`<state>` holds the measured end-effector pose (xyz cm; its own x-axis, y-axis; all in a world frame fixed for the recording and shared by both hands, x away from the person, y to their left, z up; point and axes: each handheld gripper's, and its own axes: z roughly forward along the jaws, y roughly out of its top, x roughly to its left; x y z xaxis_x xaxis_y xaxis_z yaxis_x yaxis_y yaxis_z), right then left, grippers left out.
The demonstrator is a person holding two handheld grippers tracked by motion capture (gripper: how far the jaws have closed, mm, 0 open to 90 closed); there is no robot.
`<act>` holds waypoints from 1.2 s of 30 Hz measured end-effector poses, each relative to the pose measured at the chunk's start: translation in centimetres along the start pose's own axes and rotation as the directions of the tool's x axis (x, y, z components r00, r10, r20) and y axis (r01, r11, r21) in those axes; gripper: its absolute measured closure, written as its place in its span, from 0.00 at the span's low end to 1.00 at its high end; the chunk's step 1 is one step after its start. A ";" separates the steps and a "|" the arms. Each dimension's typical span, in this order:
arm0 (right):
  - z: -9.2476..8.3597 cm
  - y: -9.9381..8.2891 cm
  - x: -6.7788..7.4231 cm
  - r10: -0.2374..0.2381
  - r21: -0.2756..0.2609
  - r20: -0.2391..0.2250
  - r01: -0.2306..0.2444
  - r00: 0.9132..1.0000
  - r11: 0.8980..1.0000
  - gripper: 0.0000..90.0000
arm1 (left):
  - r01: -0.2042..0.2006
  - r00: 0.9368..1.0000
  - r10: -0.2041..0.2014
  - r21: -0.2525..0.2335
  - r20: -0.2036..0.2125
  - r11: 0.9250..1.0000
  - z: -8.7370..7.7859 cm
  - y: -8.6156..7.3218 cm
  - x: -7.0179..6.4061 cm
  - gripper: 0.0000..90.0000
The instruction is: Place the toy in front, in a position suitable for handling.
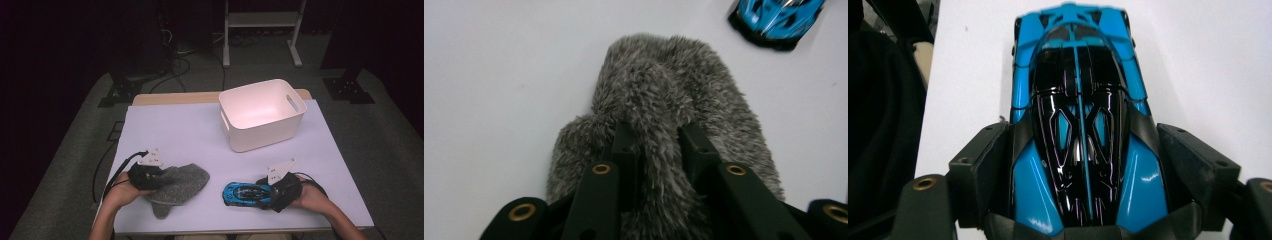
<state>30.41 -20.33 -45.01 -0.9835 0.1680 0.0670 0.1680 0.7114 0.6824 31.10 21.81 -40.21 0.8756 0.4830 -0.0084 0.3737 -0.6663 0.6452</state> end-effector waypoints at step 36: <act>-7.6 4.5 -5.2 0.102 -0.026 0.088 -0.100 0.991 0.995 0.20 | 0.065 0.993 -0.078 -0.144 -0.086 0.988 -2.1 0.0 -0.1 0.20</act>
<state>35.76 -23.18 -36.80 -0.9516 0.2988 0.0723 0.2639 0.6730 0.6909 30.38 22.92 -38.64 0.8146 0.5800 0.0070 0.3817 -0.5451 0.7464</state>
